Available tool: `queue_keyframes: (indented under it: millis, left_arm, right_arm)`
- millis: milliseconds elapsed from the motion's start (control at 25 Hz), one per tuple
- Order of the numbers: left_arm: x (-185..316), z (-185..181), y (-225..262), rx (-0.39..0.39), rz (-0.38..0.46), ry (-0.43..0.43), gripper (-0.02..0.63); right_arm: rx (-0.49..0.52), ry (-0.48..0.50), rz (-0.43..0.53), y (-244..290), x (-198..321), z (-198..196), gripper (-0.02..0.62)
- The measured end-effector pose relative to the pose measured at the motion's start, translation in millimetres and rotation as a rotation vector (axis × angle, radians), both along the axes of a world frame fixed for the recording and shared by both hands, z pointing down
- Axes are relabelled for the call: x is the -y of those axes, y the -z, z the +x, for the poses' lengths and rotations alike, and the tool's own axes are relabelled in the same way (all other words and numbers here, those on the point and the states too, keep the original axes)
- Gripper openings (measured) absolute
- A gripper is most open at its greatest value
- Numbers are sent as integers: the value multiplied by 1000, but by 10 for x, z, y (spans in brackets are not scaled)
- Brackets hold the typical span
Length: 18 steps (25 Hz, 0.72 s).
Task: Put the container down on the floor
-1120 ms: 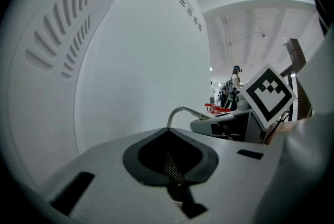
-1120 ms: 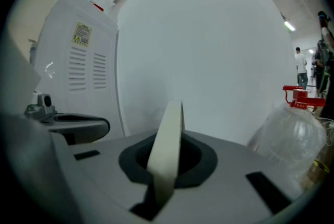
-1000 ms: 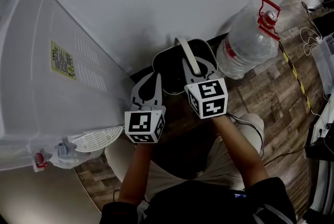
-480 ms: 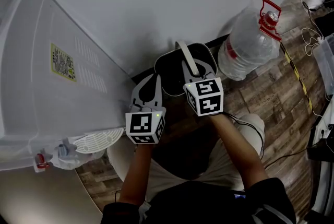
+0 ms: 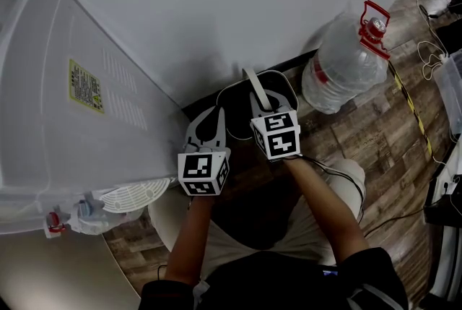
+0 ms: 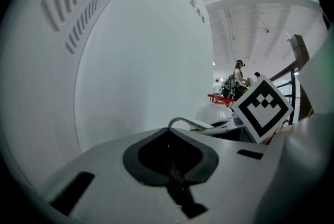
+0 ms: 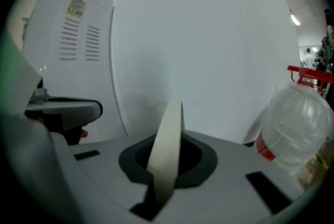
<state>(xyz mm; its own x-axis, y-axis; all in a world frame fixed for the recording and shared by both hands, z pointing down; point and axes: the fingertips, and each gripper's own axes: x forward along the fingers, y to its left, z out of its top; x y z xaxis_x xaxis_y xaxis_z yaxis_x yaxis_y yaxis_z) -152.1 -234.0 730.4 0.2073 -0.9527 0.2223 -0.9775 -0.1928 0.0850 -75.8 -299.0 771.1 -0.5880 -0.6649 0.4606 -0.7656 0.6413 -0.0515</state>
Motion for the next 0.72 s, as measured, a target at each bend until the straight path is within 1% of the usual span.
queue_keyframes:
  millis: [160,360,720]
  left_arm:
    - [-2,31,-243,26,-53,-7,15]
    - [-33,32,-500,-20,-114,-1,15]
    - [-67,109,-831,-42,-190,-24,15]
  right_arm:
    - [-14,2,-26,-153,-16,-15,32]
    - [-23,4,-51,-322,-14,-36,32]
    - [-44,4,-64,-555,2,-66,32]
